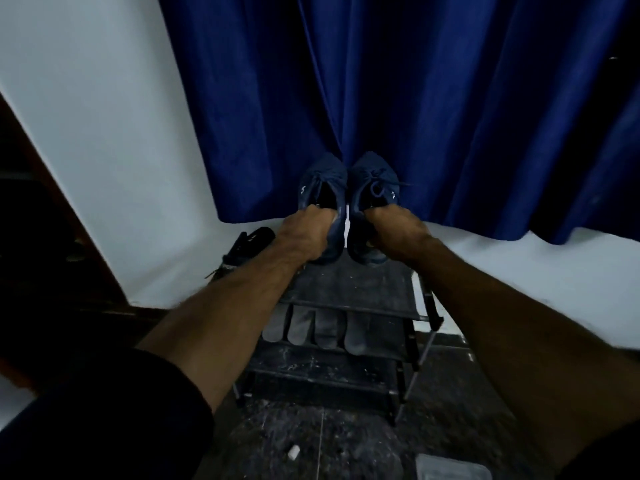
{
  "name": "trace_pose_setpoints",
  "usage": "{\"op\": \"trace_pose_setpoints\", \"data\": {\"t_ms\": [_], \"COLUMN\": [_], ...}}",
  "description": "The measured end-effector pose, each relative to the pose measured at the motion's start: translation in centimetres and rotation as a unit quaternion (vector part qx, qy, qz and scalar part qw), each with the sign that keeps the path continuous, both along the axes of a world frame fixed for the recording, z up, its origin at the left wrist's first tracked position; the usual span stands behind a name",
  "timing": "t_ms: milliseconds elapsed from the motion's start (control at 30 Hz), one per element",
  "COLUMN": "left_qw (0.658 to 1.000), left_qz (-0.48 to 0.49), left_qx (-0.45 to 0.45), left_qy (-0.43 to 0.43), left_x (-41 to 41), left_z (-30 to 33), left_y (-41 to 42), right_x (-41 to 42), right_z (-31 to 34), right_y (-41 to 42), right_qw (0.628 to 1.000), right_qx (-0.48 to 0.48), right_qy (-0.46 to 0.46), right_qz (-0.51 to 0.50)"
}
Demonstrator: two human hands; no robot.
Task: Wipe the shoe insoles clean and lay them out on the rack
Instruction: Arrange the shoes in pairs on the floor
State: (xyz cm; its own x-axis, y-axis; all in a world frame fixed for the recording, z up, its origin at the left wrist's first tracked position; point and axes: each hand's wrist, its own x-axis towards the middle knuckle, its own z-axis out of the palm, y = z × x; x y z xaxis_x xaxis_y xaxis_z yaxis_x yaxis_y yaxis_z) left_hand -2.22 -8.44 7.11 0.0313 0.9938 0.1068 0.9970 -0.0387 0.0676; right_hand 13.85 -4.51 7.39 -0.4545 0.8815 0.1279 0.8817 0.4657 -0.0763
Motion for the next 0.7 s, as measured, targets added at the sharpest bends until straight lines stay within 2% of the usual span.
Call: {"op": "trace_pose_setpoints", "data": {"t_ms": [300,700], "left_qw": [0.999,0.997], "left_qz": [-0.041,-0.026], "left_qx": [-0.012,-0.076], "left_qy": [-0.013,-0.005], "left_x": [4.7,3.0], "left_z": [-4.3,-11.4], "left_y": [3.2,4.5], "right_x": [4.7,3.1], "right_z": [-4.2,-11.4], "right_y": [1.8,2.9], "right_qw": [0.999,0.994], "right_qx": [-0.019,-0.105], "right_qy": [0.003,-0.019], "right_qz": [-0.034,-0.029]}}
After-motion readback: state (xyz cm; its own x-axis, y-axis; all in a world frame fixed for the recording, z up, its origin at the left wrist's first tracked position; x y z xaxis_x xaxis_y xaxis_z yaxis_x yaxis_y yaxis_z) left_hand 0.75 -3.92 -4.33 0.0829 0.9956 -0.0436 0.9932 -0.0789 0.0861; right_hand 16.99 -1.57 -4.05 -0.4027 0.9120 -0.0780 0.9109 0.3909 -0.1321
